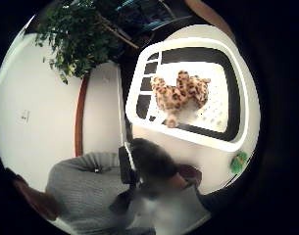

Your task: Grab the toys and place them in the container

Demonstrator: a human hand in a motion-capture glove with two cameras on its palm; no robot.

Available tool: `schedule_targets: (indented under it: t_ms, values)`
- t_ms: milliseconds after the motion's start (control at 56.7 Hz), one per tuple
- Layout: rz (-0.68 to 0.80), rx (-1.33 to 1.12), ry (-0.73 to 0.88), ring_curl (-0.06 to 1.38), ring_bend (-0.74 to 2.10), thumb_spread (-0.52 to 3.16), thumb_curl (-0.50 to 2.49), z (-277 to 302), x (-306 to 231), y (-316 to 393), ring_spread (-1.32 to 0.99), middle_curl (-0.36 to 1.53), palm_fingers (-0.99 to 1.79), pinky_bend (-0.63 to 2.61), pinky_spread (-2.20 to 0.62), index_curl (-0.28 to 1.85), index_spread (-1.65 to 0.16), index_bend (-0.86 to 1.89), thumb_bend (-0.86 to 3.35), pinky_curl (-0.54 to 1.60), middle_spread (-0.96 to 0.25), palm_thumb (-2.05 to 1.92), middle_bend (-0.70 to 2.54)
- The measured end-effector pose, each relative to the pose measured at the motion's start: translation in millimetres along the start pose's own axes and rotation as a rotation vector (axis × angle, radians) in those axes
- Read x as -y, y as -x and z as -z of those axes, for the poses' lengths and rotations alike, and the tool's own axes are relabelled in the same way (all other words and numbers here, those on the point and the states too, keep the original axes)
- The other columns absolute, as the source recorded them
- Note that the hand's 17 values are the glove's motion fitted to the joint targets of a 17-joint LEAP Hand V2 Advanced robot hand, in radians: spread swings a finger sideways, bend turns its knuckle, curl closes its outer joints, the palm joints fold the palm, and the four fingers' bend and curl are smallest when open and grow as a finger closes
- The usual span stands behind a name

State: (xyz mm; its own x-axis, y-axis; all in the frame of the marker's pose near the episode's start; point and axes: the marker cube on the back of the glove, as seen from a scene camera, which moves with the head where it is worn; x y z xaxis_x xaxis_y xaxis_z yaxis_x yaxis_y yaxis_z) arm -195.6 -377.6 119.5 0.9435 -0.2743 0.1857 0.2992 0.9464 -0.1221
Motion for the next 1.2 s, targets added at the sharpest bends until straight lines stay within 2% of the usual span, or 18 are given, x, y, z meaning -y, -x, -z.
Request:
schedule_targets:
  t_ms: [229, 423, 494, 670, 846, 917, 1023, 1199]
  values:
    - [-0.080, -0.092, 0.031, 0.37, 0.41, 1.15, 0.39, 23, -52, -67, -0.22, 0.52, -0.08, 0.67, 0.03, 0.56, -0.40, 0.13, -0.05, 0.39, -0.22, -0.05, 0.15]
    - [-0.363, -0.166, 0.000, 0.42, 0.65, 1.22, 0.34, 53, -111, -168, -0.29, 0.46, 0.05, 0.71, 0.03, 0.45, -0.39, 0.11, -0.02, 0.38, -0.23, -0.02, 0.18]
    - [-0.422, -0.185, 0.009, 0.43, 0.70, 1.24, 0.34, 52, -120, -188, -0.30, 0.46, 0.06, 0.71, 0.03, 0.43, -0.39, 0.12, -0.02, 0.38, -0.23, -0.01, 0.20]
    - [-0.491, -0.183, 0.096, 0.44, 0.74, 1.27, 0.33, 13, -133, -207, -0.32, 0.46, 0.06, 0.73, 0.03, 0.38, -0.39, 0.14, -0.01, 0.38, -0.24, 0.00, 0.24]
    - [-0.596, -0.265, 0.300, 0.43, 0.73, 1.29, 0.33, -62, -153, -231, -0.33, 0.47, 0.07, 0.72, 0.02, 0.35, -0.38, 0.14, -0.01, 0.38, -0.25, 0.01, 0.31]
    - [-0.591, -0.252, 0.391, 0.42, 0.72, 1.29, 0.33, -89, -164, -233, -0.33, 0.49, 0.06, 0.72, 0.02, 0.34, -0.38, 0.14, -0.01, 0.37, -0.26, 0.02, 0.36]
    - [-0.611, -0.179, 0.330, 0.42, 0.70, 1.30, 0.33, -102, -167, -233, -0.33, 0.53, 0.02, 0.74, 0.02, 0.29, -0.35, 0.06, 0.00, 0.38, -0.26, 0.04, 0.53]
    - [-0.563, -0.237, 0.289, 0.39, 0.68, 1.37, 0.35, -95, -159, -230, -0.34, 0.57, 0.17, 0.65, 0.02, 0.30, -0.37, 0.20, 0.04, 0.34, -0.26, 0.17, 0.72]
